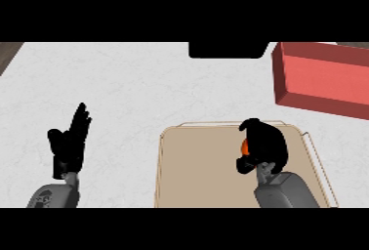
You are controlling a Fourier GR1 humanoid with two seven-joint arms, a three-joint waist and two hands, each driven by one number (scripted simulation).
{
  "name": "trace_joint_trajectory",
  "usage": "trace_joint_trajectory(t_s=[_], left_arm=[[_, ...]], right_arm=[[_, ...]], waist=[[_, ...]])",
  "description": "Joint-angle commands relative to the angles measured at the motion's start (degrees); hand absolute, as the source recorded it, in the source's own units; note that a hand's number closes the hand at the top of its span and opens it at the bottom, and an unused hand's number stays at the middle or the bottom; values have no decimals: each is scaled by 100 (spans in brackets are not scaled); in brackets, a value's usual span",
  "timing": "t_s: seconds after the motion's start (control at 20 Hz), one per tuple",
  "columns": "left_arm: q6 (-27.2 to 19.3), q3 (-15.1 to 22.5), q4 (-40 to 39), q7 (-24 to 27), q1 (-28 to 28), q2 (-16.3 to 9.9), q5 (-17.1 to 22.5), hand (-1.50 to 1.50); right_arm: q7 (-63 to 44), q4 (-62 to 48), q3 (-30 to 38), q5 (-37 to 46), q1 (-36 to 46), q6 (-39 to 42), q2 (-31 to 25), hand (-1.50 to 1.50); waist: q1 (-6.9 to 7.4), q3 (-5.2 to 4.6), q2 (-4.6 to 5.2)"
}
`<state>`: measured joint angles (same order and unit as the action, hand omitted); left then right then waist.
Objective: Pick the squash from the tray and place it in the cardboard box
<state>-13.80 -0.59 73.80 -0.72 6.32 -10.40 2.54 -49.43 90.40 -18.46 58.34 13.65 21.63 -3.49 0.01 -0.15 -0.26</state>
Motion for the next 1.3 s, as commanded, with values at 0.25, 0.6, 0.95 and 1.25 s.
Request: trace_joint_trajectory(t_s=[0.25, 0.6, 0.95, 1.25], left_arm=[[317, -220, -2, 114, -140, -29, 13, 0], [110, -219, 214, -138, -161, 46, -89, 0], [79, -188, 252, -37, -385, 55, -170, 0], [96, -126, 430, 77, -637, 196, -151, 0]], right_arm=[[431, -389, -12, 615, 415, -336, 39, 150], [2309, 694, -402, 76, -876, -214, -1132, 150], [4620, 2334, 50, -811, -1978, -121, -3009, 150], [5596, 3303, 1868, -1988, -2726, -188, -3718, 150]], waist=[[12, 15, 26], [-160, 19, 3], [-212, 19, -22], [-159, 18, -9]])
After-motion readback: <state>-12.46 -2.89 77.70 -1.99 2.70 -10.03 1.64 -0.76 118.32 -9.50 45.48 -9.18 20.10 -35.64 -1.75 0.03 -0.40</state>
